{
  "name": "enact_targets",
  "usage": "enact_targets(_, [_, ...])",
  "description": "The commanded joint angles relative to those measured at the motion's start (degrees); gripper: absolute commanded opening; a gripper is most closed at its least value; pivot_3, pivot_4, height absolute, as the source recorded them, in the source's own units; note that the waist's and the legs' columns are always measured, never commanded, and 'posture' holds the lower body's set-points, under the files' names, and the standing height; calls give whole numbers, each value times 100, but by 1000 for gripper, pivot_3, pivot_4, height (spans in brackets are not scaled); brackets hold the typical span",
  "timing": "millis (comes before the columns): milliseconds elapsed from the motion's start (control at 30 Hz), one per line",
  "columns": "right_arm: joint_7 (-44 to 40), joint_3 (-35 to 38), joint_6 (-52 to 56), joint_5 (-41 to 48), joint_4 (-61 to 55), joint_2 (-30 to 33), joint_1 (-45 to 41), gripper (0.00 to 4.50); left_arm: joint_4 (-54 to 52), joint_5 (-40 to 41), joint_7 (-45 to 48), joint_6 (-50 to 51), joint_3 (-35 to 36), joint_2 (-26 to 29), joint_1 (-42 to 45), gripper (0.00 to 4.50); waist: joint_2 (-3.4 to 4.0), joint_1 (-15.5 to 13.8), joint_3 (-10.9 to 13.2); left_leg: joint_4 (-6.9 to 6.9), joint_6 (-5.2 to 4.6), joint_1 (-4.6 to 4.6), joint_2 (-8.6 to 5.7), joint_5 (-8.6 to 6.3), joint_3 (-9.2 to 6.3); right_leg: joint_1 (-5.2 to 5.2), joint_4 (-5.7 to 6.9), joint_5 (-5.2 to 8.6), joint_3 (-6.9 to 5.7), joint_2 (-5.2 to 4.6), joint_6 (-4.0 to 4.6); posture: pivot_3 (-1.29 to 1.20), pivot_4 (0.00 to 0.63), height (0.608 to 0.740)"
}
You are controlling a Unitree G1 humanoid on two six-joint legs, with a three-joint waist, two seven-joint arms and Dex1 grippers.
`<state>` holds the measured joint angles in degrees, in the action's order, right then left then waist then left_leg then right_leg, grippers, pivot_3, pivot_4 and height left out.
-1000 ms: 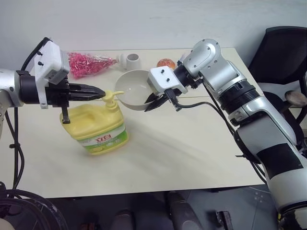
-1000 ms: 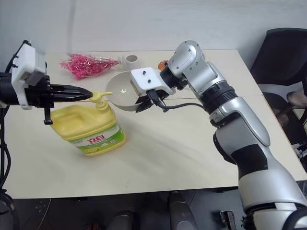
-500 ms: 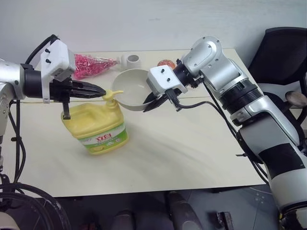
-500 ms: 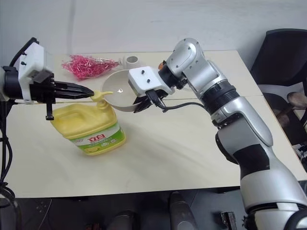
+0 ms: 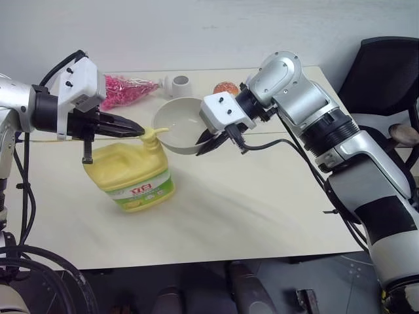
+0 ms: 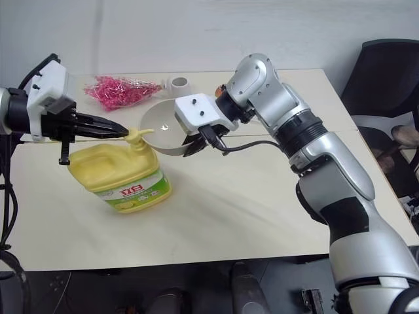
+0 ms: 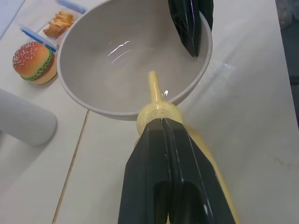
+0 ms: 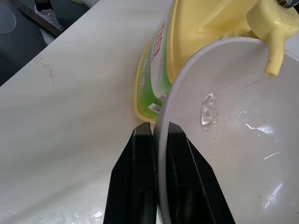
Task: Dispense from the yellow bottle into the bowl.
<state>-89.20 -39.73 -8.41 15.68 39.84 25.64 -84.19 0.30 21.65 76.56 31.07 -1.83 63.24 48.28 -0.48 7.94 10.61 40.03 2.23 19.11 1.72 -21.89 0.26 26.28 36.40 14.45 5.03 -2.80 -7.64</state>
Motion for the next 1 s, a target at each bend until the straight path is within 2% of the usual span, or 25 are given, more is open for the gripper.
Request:
enact_targets(33, [-330, 155, -12, 181, -213, 16, -80, 0, 205, -515, 165, 113, -802, -129, -476, 31, 21, -2, -18, 0, -2, 0, 0, -1, 0, 0, 0, 0, 0, 1, 0, 0, 150, 740])
enact_targets(167, [-330, 234, 4, 154, -185, 9, -43, 0, 156, -38, -220, 524, -183, -440, -72, 31, 26, -8, -23, 1, -6, 2, 0, -3, -2, 0, 3, 0, 1, 3, 1, 0, 150, 740])
enact_targets(333, [-330, 303, 89, 188, -339, 145, 121, 0, -391, 1055, -487, 1723, 829, -441, 283, 31, 15, -6, -16, 1, -5, 25, 1, -3, -13, 20, 0, 0, -1, 3, 0, 0, 150, 740])
enact_targets(433, [-330, 418, 201, 166, -469, 246, 275, 0, -783, 1752, -481, 2343, 1401, -221, 199, 610, 5, 13, -10, 0, 11, 52, 3, 6, -57, 42, -8, 0, -4, 3, 0, 0, 150, 740])
enact_targets(700, [-281, 1044, 826, 259, -1631, 1132, 1359, 0, -1910, 2780, -1022, 3138, 2727, 171, -599, 2932, 2, -66, -9, -2, 17, 85, -2, 2, -105, 45, -51, 0, -31, -4, -1, 0, 150, 740])
enact_targets(800, [33, 1376, 989, 141, -2254, 1530, 2201, 0, -2494, 3136, -1065, 3460, 3397, 285, -1359, 3814, 2, -149, -8, 5, 16, 95, -6, 2, -113, 45, -53, -2, -38, -4, -4, 0, 150, 740])
enact_targets(867, [251, 1571, 870, -48, -2573, 1787, 2808, 0, -3022, 3090, -979, 3432, 3794, 293, -2180, 4418, 1, -183, -8, 4, 16, 96, -6, 2, -110, 45, -53, -2, -39, -3, -4, 0, 150, 740])
enact_targets(933, [647, 1794, 673, -304, -2829, 2036, 3619, 0, -3643, 2680, -897, 3007, 4084, 126, -3247, 4476, 1, -228, -8, 1, 16, 96, -7, 2, -106, 45, -57, -2, -39, -4, -3, 0, 150, 740])
enact_targets(1000, [1072, 1967, 354, -647, -3016, 2242, 4400, 0, -4033, 2426, -950, 2595, 4272, -127, -3964, 4476, 1, -273, -8, 1, 16, 94, -8, 2, -90, 40, -65, -2, -39, -2, -3, 0, 150, 740])
